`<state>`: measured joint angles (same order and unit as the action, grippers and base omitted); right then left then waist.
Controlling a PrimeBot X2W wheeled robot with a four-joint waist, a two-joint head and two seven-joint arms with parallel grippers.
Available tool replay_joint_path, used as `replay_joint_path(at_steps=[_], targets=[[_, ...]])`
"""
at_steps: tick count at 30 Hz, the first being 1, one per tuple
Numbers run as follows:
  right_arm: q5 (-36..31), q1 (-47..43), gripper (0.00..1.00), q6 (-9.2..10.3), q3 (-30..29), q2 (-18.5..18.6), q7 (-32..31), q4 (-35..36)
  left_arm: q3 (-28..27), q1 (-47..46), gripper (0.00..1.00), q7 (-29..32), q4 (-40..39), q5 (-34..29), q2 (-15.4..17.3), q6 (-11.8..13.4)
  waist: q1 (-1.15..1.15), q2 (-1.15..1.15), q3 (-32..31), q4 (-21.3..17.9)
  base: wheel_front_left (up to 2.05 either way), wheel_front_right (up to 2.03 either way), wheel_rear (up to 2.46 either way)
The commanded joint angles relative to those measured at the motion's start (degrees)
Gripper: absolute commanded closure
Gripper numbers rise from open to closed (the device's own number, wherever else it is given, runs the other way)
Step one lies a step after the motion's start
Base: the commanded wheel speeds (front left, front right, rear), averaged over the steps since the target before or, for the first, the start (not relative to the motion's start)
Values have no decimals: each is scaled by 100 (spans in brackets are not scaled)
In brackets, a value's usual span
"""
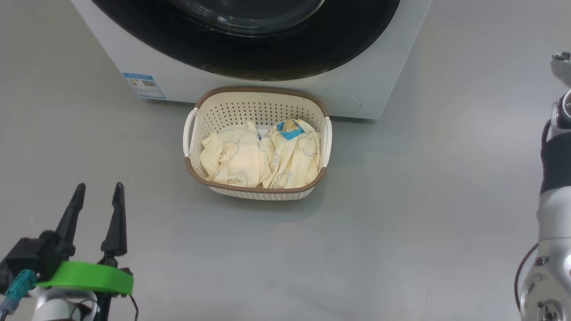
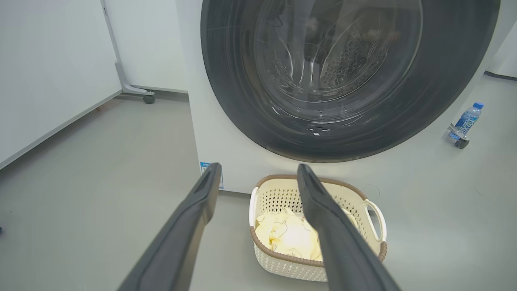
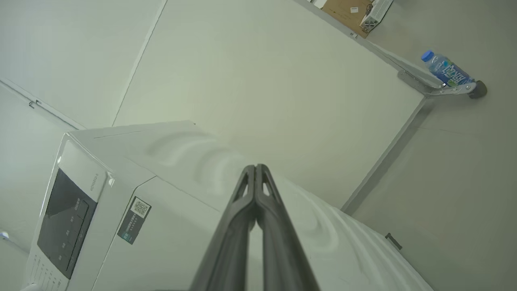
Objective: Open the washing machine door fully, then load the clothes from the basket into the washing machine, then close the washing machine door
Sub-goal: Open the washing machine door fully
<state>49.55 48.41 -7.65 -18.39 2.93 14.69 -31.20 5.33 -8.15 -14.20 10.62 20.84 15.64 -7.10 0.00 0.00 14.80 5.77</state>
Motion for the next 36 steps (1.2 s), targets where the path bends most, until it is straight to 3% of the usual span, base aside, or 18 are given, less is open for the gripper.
replay_joint_path(at_steps=[1,16,36], targets=[[320,461,100,16,140,-5,-19,-78,-178,-269,0,-80,-113,54,146,-30,0,0,118,106,0,0,0],[1826,1453,100,16,1000,-5,-988,-1350,39,-516,0,-80,-39,255,209,-37,0,0,424,399,0,0,0],[2037,2660,100,16,1782,-5,-1487,-2348,144,-848,0,-80,-42,451,139,-38,0,0,938,618,0,0,0]])
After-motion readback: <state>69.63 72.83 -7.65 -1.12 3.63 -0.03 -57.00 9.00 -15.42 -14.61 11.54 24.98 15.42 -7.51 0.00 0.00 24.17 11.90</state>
